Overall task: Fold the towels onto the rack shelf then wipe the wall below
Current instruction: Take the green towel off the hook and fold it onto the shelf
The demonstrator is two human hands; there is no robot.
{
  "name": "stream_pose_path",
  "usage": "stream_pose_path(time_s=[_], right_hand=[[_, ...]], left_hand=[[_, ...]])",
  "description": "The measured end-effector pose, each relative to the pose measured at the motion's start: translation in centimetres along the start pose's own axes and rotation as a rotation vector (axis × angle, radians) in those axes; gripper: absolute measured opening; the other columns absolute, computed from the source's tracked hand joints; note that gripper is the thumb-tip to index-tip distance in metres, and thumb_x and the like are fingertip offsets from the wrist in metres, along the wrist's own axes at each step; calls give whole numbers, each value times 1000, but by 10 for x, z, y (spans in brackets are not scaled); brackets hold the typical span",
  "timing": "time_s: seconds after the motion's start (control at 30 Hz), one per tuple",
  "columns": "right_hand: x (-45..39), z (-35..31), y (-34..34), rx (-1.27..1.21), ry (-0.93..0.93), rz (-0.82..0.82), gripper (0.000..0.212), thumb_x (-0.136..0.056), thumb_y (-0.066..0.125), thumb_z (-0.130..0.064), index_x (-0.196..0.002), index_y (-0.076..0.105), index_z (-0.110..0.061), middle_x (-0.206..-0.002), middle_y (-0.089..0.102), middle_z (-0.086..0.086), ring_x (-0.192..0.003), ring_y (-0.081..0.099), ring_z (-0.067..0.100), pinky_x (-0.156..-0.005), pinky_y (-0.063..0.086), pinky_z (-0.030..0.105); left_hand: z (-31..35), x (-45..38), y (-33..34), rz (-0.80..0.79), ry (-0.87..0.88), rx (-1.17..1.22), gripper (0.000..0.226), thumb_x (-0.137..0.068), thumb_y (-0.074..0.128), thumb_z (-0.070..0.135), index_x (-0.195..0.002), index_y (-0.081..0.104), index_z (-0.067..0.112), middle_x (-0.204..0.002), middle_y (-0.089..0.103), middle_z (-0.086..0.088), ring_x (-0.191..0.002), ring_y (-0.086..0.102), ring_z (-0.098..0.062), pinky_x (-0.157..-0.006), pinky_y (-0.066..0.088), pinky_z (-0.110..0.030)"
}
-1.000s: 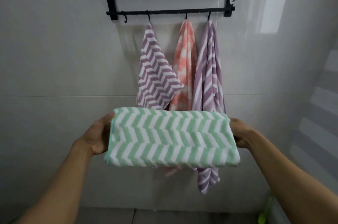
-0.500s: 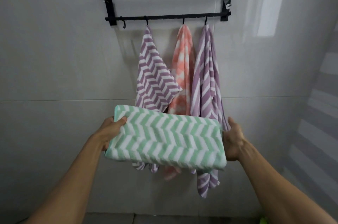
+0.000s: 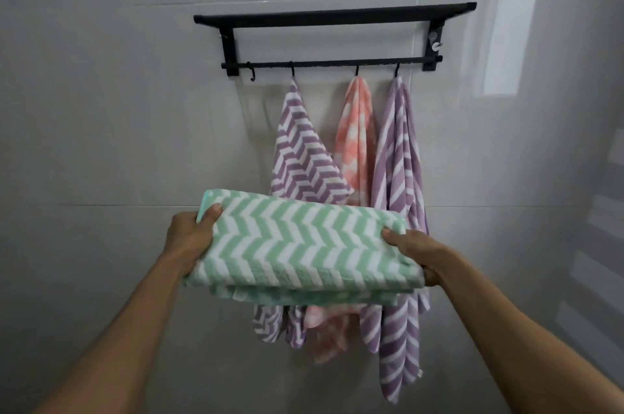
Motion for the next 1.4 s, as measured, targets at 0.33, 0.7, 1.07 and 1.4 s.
stream_pose_path(time_s=[0.33,0.7,1.07,1.4], right_hand=[[16,-60,25,13,-230,217,45,-93,67,-48,-105,60,-6,-101,66,9,-90,67,27,-82,56,37],[50,-80,23,-243,-26,-113,54,-88,74,-41,-123,66,-1,-118,71,23,-105,70,38,-93,57,48],[77,-165,-41,-74,-292,165,45,-88,78,-25,-115,62,8,-97,74,23,-77,74,36,-58,61,40],[101,-294,-31,-131,-501,140,33,-92,74,-22,-110,64,4,-98,75,23,-69,76,33,-51,61,42]], left_hand=[[19,-15,-38,-484,-318,359,39,-95,63,36,-119,67,5,-106,76,-16,-89,74,-32,-74,60,-43],[64,-12,-39,-338,-121,314,58,-101,43,52,-142,49,10,-112,64,-10,-88,66,-24,-69,52,-31],[156,2,-72,-122,-39,265,78,-92,63,51,-140,45,-8,-130,60,-26,-73,60,-27,-63,49,-33],[245,-33,-137,47,85,265,83,-89,67,53,-141,44,-7,-136,56,-27,-89,61,-34,-80,53,-43]])
Point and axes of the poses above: each hand's wrist, its own x-axis away from the middle knuckle, its own y-axis out of the palm, z = x × y, the point moved 5 cm from there along -x, towards the middle knuckle
